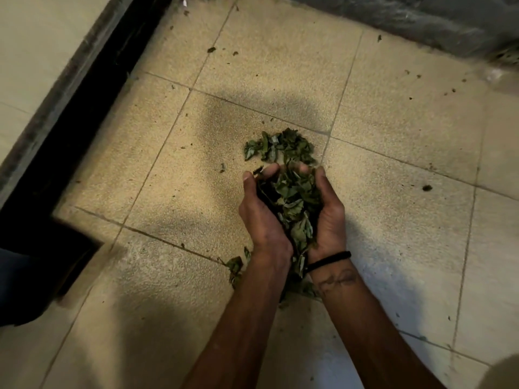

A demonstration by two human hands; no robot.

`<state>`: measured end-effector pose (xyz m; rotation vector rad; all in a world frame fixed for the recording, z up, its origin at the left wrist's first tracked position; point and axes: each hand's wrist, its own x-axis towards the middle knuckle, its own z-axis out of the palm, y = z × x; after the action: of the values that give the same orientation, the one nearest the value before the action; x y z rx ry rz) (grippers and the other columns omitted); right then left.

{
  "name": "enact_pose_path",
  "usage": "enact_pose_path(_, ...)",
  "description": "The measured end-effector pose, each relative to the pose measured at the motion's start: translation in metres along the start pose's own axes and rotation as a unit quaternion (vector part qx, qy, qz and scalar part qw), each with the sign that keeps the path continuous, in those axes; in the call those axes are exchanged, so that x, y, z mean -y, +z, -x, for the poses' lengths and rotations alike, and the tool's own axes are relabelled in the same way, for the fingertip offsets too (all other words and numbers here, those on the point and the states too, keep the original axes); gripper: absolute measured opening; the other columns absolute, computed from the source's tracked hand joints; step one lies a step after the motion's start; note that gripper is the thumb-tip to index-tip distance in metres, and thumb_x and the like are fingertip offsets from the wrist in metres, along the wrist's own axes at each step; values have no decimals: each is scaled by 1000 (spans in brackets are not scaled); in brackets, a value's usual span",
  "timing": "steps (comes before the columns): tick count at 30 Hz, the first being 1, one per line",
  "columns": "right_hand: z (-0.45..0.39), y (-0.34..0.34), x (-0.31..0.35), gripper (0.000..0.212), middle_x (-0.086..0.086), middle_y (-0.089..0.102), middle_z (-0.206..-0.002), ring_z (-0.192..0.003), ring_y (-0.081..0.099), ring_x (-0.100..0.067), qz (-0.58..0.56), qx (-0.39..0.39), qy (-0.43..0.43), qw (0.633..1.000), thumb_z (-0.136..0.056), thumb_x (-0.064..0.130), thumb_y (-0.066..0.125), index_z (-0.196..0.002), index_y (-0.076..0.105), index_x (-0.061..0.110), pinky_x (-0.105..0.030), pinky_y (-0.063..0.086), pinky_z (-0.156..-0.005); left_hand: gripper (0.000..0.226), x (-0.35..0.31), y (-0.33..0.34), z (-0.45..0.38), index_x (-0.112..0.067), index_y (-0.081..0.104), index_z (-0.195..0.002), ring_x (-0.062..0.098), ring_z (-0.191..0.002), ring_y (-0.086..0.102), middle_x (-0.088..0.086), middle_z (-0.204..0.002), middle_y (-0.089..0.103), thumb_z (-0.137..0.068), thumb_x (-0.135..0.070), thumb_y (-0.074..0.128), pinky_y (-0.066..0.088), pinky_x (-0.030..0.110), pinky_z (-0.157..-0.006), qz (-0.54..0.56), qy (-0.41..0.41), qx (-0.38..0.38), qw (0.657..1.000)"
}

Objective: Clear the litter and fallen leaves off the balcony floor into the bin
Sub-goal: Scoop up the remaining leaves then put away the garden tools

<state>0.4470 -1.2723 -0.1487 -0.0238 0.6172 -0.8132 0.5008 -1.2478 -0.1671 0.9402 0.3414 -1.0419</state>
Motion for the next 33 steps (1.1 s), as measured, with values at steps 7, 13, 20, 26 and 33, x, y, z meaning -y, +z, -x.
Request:
enact_pose_path(7, 13, 25, 17, 19, -8, 66, -120, -119, 62, -27, -10, -28, -8, 1000, -102, 22, 53, -109, 65, 10, -43, 45, -111, 32, -12, 39, 22, 4, 74, -108, 45, -104, 71, 25, -108, 74, -96, -24, 67, 57, 58, -94, -59, 9, -60, 996)
enact_pose_path(13, 60, 134, 60, 19, -7, 72, -96, -91, 72, -24, 9, -40, -13, 999, -103, 20, 50, -96, 64, 10, -40, 62, -83, 38, -65, 126, 81, 0, 76, -106, 36, -96, 72, 21, -110, 75, -79, -26, 78, 56, 57, -97, 9, -26, -42, 999)
enact_pose_path(20, 182, 310, 99, 21, -8, 71, -100, -99, 68, -26, 18, -68, -13, 997, -103, 24, 51, -96, 65, 11, -43, 55, -97, 56, -170, 232, 215, -7, 72, -112, 35, -108, 64, 19, -123, 65, -63, -30, 86, 45, 57, -110, 92, -95, 6, 991)
enact_pose_path(26, 299, 457, 87, 26, -6, 73, -93, -92, 72, -26, 10, -68, -21, 997, -106, 24, 43, -94, 63, 12, -43, 61, -83, 56, -282, 280, 347, -9, 70, -118, 28, -108, 63, 12, -119, 64, -71, -36, 83, 47, 46, -108, 76, -111, 31, 990)
enact_pose_path(33, 406, 554, 24, 14, -5, 46, -137, -147, 33, -26, -24, -110, -23, 993, -95, 21, 63, -108, 61, 14, -51, 20, -124, 34, -401, 275, 482, -9, 66, -108, 29, -104, 62, 14, -111, 63, -80, -27, 73, 50, 44, -102, 146, -147, 67, 976)
